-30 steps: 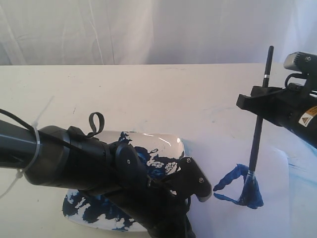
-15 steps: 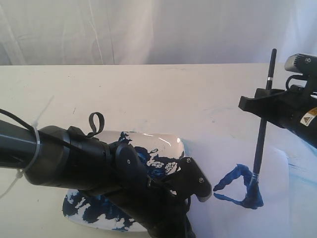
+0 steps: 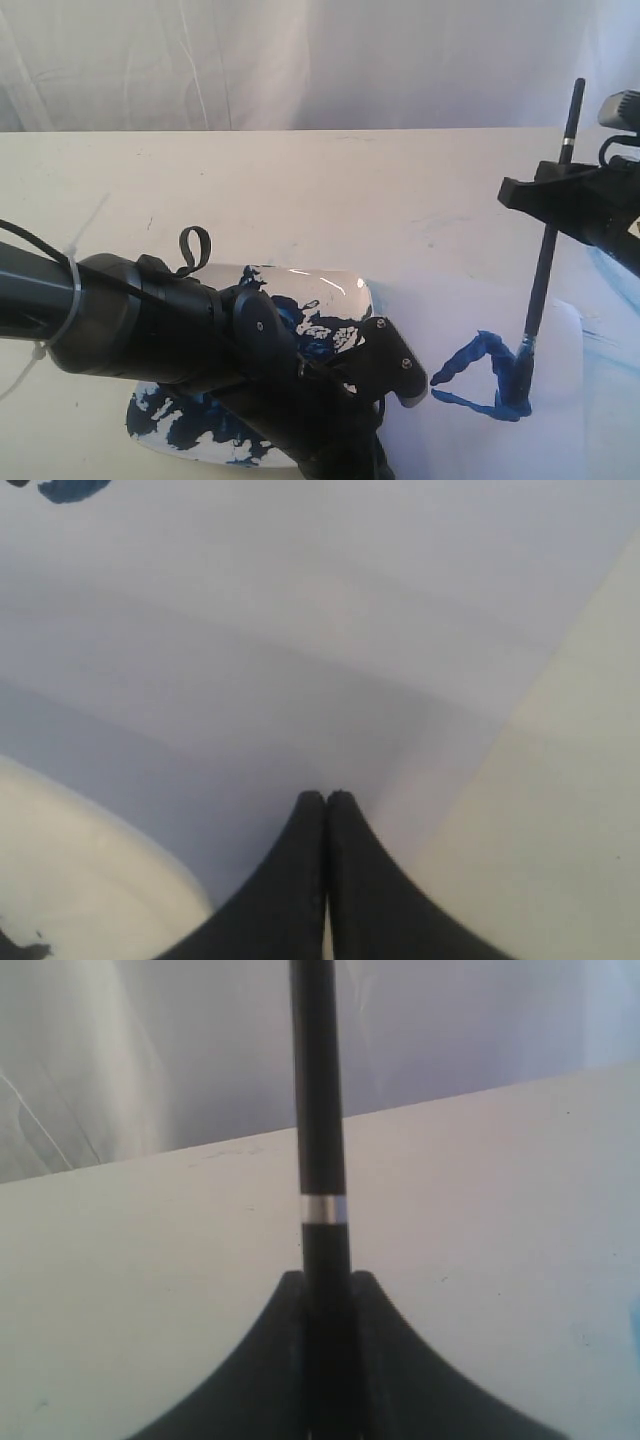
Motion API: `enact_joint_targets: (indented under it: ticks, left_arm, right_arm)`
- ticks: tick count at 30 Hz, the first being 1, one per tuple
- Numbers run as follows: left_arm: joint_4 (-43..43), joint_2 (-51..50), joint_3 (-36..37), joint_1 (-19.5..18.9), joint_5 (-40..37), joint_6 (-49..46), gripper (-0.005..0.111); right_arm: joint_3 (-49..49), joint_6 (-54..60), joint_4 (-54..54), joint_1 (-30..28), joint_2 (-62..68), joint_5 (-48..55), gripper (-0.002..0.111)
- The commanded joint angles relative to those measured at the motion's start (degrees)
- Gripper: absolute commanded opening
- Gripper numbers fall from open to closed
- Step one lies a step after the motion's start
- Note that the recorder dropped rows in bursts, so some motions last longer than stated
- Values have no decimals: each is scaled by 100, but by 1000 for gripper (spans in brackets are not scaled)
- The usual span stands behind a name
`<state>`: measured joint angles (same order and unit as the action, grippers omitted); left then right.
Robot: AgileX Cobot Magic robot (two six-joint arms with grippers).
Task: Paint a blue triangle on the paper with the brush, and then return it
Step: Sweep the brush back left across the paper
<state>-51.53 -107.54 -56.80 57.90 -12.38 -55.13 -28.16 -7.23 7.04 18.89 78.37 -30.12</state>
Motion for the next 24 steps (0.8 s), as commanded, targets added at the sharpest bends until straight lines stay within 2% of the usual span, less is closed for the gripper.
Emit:
enact_joint_targets:
  ticks: [1,6,13,24]
  left_arm:
    - [15,-35,73,11,-138,-3,0]
    - [15,-35,73,11,-138,-3,0]
    - [15,-35,73,11,-138,-3,0]
    - [15,-35,73,11,-138,-3,0]
  right_arm:
    - [20,-712,-91,-6,-98,-409,0]
    - [-16,-1649,-704,5,7,-1002,0]
    - [-310,-2167,-1174,5,508,-1013,0]
    - [-335,-2297,-1210,221,951,-1133,0]
